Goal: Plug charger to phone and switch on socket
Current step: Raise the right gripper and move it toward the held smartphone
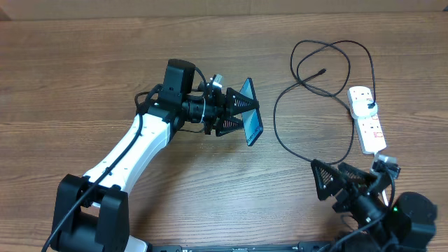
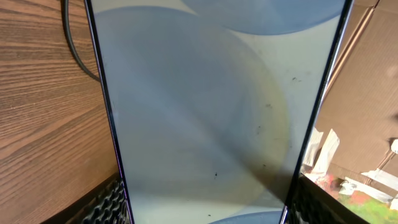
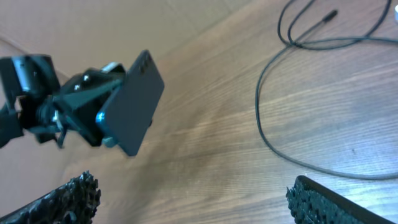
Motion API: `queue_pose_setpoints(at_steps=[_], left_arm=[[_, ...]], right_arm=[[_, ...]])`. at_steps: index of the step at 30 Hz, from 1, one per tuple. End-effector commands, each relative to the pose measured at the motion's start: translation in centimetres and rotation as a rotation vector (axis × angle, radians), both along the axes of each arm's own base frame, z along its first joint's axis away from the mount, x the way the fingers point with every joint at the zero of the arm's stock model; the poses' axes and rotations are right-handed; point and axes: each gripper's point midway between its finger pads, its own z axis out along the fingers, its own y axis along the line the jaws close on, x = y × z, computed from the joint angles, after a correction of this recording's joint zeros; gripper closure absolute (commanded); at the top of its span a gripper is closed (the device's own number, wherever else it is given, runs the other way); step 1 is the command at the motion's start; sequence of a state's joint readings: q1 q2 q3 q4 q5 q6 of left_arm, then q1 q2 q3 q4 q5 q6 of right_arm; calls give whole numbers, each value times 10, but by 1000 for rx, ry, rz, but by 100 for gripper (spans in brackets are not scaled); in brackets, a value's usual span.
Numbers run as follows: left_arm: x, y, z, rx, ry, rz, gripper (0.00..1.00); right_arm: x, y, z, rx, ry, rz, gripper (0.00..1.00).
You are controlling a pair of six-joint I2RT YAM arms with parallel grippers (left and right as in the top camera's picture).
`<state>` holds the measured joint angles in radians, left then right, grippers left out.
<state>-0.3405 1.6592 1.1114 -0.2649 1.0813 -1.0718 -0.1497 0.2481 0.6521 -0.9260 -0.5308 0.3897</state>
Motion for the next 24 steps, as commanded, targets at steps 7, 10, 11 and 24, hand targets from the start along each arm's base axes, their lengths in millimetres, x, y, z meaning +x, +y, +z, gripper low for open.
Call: queue_pose_setpoints(at_steps=[7, 10, 11, 24], left_arm=[[-2, -3, 3, -16, 4, -17, 75], [-2, -3, 3, -16, 8, -16, 75], [-2, -3, 3, -16, 9, -15, 75], [1, -2, 0, 0, 23, 8, 75]], right_arm=[[3, -10, 9, -105, 94, -4, 1], [13, -7, 4, -125, 116, 46, 3], [16, -4, 5, -137, 104, 77, 6], [32, 16, 44, -58, -69, 190, 0]])
